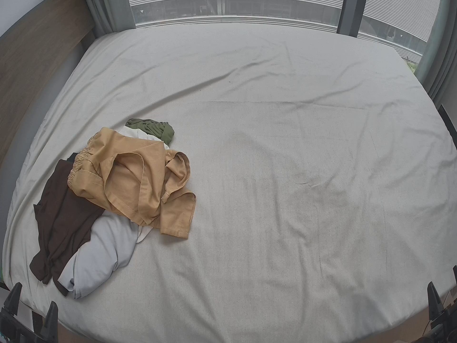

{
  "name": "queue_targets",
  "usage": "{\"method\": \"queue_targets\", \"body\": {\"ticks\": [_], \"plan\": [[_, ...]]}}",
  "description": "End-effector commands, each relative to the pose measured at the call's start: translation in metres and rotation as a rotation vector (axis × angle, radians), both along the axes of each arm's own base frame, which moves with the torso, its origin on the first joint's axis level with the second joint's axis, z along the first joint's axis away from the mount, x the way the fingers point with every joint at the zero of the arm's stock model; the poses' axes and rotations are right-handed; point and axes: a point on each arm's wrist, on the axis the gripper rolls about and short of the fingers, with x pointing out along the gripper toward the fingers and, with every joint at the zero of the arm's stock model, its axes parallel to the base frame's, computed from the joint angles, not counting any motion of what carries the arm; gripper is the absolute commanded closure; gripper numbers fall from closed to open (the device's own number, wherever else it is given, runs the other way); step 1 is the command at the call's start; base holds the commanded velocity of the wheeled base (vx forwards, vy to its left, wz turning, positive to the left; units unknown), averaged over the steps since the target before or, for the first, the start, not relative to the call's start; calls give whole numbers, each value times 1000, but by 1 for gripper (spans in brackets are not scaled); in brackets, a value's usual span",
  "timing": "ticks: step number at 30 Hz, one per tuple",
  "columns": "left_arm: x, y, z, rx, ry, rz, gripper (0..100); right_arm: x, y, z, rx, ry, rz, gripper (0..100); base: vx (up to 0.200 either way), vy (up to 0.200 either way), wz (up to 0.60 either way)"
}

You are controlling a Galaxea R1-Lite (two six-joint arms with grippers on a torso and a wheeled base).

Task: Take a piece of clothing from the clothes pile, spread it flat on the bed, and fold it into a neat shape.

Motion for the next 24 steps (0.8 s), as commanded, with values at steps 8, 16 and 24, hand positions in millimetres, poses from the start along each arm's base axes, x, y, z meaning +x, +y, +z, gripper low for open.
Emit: {"method": "queue_targets", "body": {"ticks": [8, 16, 24], "plan": [[0, 0, -5, 4, 2, 1, 0, 1, 0, -5, -1, 7, 9, 0, 0, 0, 0], [0, 0, -5, 4, 2, 1, 0, 1, 0, -5, -1, 7, 9, 0, 0, 0, 0], [0, 0, -5, 1, 0, 4, 0, 1, 0, -4, -6, -4, 12, 0, 0, 0, 0]]}}
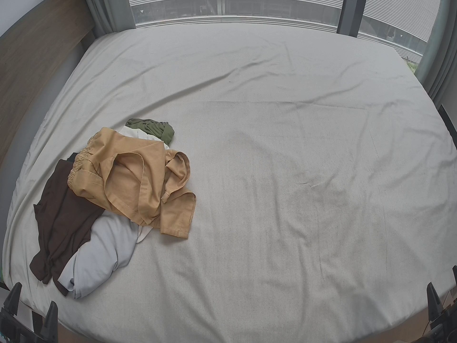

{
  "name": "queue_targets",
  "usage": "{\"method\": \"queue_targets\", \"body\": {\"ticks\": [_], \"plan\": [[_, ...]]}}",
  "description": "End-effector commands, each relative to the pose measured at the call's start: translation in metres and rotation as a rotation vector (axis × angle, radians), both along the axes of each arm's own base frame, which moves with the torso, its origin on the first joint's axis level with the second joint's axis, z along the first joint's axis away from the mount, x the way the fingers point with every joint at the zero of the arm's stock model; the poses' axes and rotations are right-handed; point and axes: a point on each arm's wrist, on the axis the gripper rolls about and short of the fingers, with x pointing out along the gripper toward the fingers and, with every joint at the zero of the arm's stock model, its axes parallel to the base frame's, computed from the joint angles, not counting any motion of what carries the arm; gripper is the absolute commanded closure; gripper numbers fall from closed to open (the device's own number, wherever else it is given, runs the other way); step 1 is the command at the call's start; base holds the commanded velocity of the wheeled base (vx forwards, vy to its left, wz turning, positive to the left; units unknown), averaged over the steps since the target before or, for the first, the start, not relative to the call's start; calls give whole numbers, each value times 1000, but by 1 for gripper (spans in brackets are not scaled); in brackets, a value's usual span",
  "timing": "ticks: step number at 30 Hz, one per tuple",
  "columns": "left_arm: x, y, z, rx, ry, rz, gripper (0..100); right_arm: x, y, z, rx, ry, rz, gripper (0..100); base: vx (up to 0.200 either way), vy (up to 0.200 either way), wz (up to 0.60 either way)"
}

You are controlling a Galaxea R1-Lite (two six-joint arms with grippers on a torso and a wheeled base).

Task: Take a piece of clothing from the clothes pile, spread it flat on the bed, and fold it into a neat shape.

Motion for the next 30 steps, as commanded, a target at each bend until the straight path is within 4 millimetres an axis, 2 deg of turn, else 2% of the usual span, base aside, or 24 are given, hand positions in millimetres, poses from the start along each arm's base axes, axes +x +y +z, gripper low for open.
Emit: {"method": "queue_targets", "body": {"ticks": [1, 4, 8, 11, 15, 18, 20, 25, 28, 29, 30], "plan": [[0, 0, -5, -2, 0, 2, 0, 1, 0, -4, 0, -8, 0, 0, 0, 0, 0], [0, 0, -5, -12, 0, 5, 0, -2, 0, 17, -28, -212, -4, 0, 0, 0, 0], [0, 0, -5, -12, 0, 3, 0, -2, 1, 12, -31, -164, 19, 0, 0, 0, 0], [0, 0, -5, -13, 0, 3, 0, 1, 2, 7, -16, -83, 99, 0, 0, 0, 0], [0, 0, -5, -15, 0, 3, 0, 10, 3, 30, -17, -56, 153, 0, 0, 0, 0], [0, 0, -5, -15, 0, 2, 0, 23, 3, 53, -19, -56, 165, 0, 0, 0, 0], [0, 0, -5, -15, 0, 2, 0, 32, 3, 59, -19, -41, 173, 0, 0, 0, 0], [0, 0, -5, -16, 0, 3, 0, 60, 7, 65, 6, 71, 279, 0, 0, 0, 0], [0, 0, -5, -16, 0, 3, 0, 60, 7, 65, 6, 71, 279, 0, 0, 0, 0], [0, 0, -5, -24, 0, 3, 0, 92, 13, 79, 58, 120, 322, 0, 0, 0, 0], [0, 0, -5, -24, 0, 3, 0, 97, 13, 80, 58, 118, 324, 0, 0, 0, 0]]}}
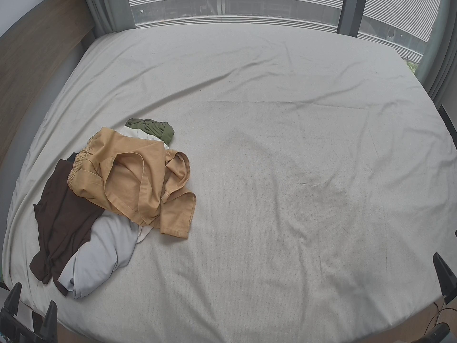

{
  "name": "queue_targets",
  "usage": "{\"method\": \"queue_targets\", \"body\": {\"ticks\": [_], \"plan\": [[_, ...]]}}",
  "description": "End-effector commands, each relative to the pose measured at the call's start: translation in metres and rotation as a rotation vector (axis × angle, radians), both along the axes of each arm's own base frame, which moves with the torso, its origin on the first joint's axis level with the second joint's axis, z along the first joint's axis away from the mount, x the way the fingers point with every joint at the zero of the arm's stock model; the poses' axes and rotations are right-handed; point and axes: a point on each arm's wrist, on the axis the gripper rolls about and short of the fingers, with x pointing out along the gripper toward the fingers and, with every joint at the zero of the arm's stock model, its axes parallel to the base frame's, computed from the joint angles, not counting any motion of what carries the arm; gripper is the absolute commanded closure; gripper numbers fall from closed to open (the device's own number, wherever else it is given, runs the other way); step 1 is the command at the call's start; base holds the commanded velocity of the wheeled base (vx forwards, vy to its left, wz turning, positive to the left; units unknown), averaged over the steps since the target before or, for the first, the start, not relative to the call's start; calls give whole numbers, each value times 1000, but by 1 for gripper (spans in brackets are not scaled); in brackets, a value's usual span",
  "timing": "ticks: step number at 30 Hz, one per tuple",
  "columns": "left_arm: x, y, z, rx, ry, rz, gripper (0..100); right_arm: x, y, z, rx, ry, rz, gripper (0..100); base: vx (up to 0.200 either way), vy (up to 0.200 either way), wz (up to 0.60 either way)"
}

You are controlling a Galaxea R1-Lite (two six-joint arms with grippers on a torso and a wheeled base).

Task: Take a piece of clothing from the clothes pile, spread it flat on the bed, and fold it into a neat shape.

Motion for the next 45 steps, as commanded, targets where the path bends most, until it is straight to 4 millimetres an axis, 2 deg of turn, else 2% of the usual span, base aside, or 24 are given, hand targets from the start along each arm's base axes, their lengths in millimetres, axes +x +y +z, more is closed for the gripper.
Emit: {"method": "queue_targets", "body": {"ticks": [1, 5, 9, 12, 23, 25, 28, 35, 45], "plan": [[0, 0, -5, -8, 1, 1, 0, 61, 10, 20, 33, 137, 90, 0, 0, 0, 0], [0, 0, -5, -8, 1, 1, 0, 91, 22, 30, 32, 141, 151, 0, 0, 0, 0], [0, 0, -5, -9, 1, 1, 0, 115, 33, 32, 38, 166, 196, 0, 0, 0, 0], [0, 0, -5, -9, 1, -1, 0, 141, 48, 33, 57, 164, 241, 0, 0, 0, 0], [0, 0, -5, -9, 1, 1, 0, 190, 90, 32, 135, 179, 343, 0, 0, 0, 0], [0, 0, -5, -9, 1, -1, 0, 193, 93, 31, 135, 179, 348, 0, 0, 0, 0], [0, 0, -5, -9, 1, -1, 0, 206, 109, 28, 150, 181, 368, 0, 0, 0, 0], [0, 0, -5, -9, 1, 1, 0, 213, 141, 31, 279, 206, 464, 0, 0, 0, 0], [0, 0, -5, -15, 1, -1, 0, 237, 164, 3, 268, 314, 505, 0, 0, 0, 0]]}}
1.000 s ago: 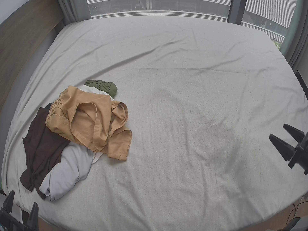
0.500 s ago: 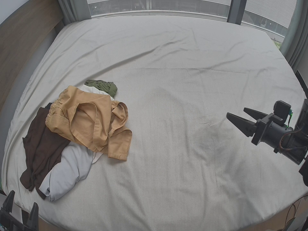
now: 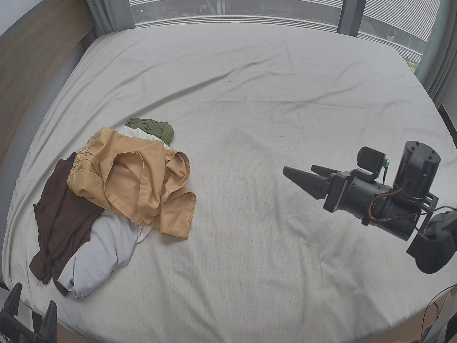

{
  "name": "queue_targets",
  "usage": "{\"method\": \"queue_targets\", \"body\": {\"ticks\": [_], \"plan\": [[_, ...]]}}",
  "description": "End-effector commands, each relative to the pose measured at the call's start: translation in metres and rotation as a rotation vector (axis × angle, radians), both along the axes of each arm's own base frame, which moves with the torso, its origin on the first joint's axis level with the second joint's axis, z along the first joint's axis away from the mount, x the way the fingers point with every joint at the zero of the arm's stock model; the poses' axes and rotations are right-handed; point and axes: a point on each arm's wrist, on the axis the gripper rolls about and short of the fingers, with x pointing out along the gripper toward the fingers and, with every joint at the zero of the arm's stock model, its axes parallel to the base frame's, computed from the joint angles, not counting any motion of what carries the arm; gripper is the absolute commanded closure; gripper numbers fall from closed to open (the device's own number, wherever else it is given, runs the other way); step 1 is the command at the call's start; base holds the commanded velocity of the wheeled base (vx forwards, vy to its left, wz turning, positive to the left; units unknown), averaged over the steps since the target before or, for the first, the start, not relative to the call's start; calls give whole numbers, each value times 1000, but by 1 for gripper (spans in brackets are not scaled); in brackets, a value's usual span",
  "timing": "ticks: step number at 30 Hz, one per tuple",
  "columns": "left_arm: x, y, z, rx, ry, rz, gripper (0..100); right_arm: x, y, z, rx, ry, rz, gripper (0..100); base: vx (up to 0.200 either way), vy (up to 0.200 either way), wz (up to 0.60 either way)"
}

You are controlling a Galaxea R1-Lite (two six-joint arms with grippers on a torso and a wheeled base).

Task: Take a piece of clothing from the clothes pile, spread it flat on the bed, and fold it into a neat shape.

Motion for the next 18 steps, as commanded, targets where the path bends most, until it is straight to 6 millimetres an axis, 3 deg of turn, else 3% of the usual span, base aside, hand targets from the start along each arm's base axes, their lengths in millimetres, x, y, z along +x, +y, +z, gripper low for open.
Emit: {"method": "queue_targets", "body": {"ticks": [1, 7, 10, 18], "plan": [[0, 0, -5, -1, 1, 0, 0, 11, 12, -17, -27, 48, 24, 0, 0, 0, 0], [0, 0, -5, -1, 1, 0, 0, 26, 35, -33, -46, 76, 59, 0, 0, 0, 0], [0, 0, -5, -3, 1, 0, 0, 37, 53, -50, -72, 113, 83, 0, 0, 0, 0], [0, 0, -5, -3, 0, 0, 0, 47, 84, -66, -69, 191, 125, 0, 0, 0, 0]]}}
